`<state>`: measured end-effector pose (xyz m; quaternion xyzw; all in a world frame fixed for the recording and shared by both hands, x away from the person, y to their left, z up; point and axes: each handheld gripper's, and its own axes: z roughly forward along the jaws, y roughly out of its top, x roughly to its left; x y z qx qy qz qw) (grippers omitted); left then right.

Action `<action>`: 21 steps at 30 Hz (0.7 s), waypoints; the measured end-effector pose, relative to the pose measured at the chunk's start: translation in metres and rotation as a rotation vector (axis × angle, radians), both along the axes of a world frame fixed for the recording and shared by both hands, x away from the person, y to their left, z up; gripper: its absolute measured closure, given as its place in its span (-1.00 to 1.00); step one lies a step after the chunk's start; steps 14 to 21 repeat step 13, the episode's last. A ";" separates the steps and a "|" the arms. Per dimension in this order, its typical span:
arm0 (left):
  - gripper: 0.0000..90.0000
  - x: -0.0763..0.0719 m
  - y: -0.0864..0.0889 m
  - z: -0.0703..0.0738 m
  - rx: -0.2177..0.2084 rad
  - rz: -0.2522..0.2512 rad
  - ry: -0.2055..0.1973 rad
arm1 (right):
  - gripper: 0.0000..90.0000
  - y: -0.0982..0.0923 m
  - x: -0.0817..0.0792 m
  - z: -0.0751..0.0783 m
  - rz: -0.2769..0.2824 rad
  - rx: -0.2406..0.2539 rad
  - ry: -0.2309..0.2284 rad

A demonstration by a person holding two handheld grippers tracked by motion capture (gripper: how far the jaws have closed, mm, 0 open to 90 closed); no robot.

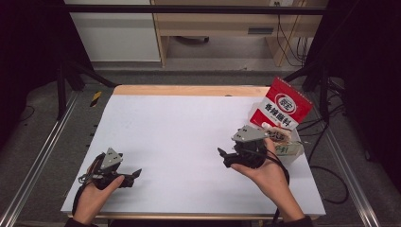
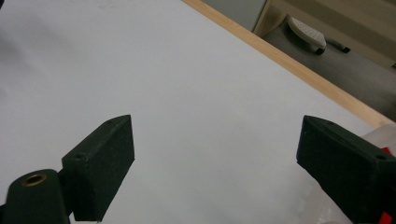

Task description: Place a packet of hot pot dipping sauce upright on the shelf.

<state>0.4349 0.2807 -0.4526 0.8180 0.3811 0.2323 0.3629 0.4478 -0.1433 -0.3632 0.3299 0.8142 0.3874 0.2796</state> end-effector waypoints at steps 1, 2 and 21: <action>-0.84 0.000 0.000 0.000 0.000 0.000 0.000 | -0.74 0.000 0.000 0.000 0.000 0.000 0.000; -0.84 0.000 0.000 0.000 0.007 -0.002 0.001 | -0.75 0.001 -0.002 -0.008 -0.015 0.034 0.009; -0.84 0.002 0.003 -0.001 0.005 0.009 -0.001 | -0.87 0.015 -0.012 -0.067 -0.062 0.114 0.056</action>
